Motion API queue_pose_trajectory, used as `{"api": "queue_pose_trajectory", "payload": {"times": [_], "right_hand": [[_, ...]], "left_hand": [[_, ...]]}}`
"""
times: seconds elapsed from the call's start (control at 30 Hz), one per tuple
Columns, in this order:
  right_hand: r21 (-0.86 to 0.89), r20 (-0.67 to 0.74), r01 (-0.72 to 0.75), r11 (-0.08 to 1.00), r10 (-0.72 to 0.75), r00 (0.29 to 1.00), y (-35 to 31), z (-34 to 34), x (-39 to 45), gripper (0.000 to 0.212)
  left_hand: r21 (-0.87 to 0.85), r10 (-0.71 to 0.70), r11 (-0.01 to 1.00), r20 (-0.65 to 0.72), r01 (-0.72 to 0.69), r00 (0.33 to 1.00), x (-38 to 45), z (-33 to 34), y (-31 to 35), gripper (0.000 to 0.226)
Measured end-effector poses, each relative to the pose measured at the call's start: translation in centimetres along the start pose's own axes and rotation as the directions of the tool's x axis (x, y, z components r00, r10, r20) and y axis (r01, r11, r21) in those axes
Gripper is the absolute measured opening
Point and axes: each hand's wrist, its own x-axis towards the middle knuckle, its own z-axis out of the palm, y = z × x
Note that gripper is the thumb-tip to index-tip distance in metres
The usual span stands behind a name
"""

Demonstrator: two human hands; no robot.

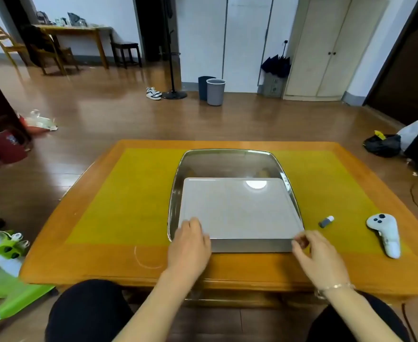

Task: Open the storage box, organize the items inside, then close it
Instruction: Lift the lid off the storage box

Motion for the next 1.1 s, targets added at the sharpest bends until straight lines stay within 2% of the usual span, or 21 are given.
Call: {"api": "queue_pose_trajectory", "payload": {"times": [0.03,0.13,0.27,0.63,0.93,1.1], "right_hand": [[-0.007,-0.054,-0.011,1.0,0.01,0.999,0.3,0.2,1.1,0.004],[-0.1,-0.052,-0.111,0.989,0.106,0.993,0.5,0.6,4.0,0.03],[-0.288,-0.016,-0.176,0.941,0.179,0.984,0.8,2.3,6.0,0.049],[-0.143,-0.096,-0.4,0.905,0.389,0.916,0.4,3.9,7.2,0.044],[-0.123,-0.142,-0.412,0.903,0.395,0.907,0.1,4.0,6.6,0.045],[-0.18,-0.137,-0.42,0.889,0.4,0.906,0.1,3.8,6.3,0.044]], "left_hand": [[0.011,0.005,1.0,-0.067,-0.004,0.998,1.1,0.1,0.0,0.02],[0.106,-0.036,0.993,-0.19,0.057,0.981,3.9,0.6,-0.3,0.033],[0.151,-0.171,0.97,-0.136,0.191,0.976,6.5,1.6,-1.2,0.042],[-0.058,-0.305,0.952,-0.178,0.299,0.936,7.1,2.9,-2.0,0.046],[-0.062,-0.342,0.94,-0.128,0.336,0.931,5.5,3.0,-1.7,0.045],[-0.082,-0.334,0.942,-0.124,0.325,0.935,5.1,3.2,-1.9,0.043]]}}
